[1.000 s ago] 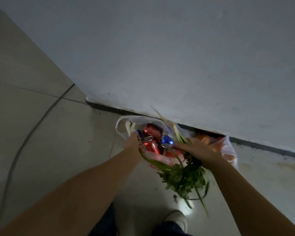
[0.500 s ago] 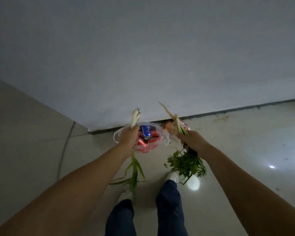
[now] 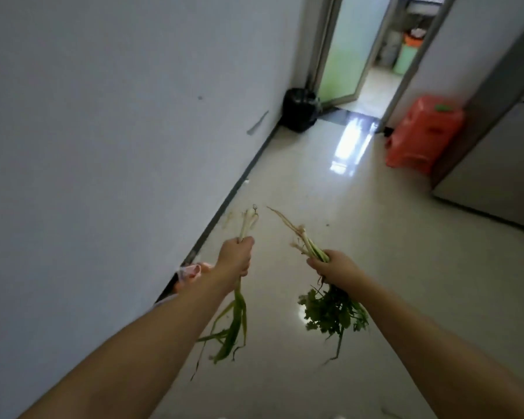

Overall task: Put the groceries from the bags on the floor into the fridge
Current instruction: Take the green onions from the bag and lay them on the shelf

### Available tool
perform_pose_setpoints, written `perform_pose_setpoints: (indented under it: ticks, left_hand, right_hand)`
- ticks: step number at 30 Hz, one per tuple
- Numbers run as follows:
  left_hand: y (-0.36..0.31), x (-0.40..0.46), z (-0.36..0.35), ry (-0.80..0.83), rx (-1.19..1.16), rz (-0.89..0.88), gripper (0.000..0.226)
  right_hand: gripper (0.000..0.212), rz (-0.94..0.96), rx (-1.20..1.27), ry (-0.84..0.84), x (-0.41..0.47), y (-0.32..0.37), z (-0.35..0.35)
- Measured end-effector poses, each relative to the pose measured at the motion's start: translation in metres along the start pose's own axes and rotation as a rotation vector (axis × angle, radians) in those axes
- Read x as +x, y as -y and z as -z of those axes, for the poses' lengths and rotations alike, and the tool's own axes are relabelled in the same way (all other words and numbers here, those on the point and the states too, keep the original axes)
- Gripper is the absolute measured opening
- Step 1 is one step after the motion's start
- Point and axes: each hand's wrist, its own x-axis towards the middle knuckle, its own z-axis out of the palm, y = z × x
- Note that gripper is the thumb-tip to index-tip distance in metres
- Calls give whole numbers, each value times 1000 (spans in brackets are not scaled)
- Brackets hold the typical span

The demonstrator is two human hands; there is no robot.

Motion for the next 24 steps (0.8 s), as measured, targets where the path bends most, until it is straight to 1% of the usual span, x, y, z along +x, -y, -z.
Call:
perform_pose_setpoints:
  ticks: [3,7,9,14,17,21,24]
  left_hand:
    - [-18,-16,-94,188,107,-69,26]
    - [-24,-48,-229,380,271,-147,26]
    - [-23,-68,-300,456,332,-178,25]
    - [-7,-123,-462,552,448,-218,14]
    - [0,-154,-543,614,496,-229,15]
    - [-4,-180,-626,697,522,-242,18]
    - [-14,-179,-679,728,532,-251,19]
  right_hand:
    - [15,-93,104,-130,-47,-71,64]
    - [12,-185,193,-289,-114,-169,141]
    - [14,-237,211,-355,-143,-220,180]
    - [25,-332,261,-511,-213,-340,274]
    - [28,-381,284,-577,-248,-398,321]
    - [35,-405,322,-635,-264,-451,369]
    - [30,-393,349,-644,-256,-474,398]
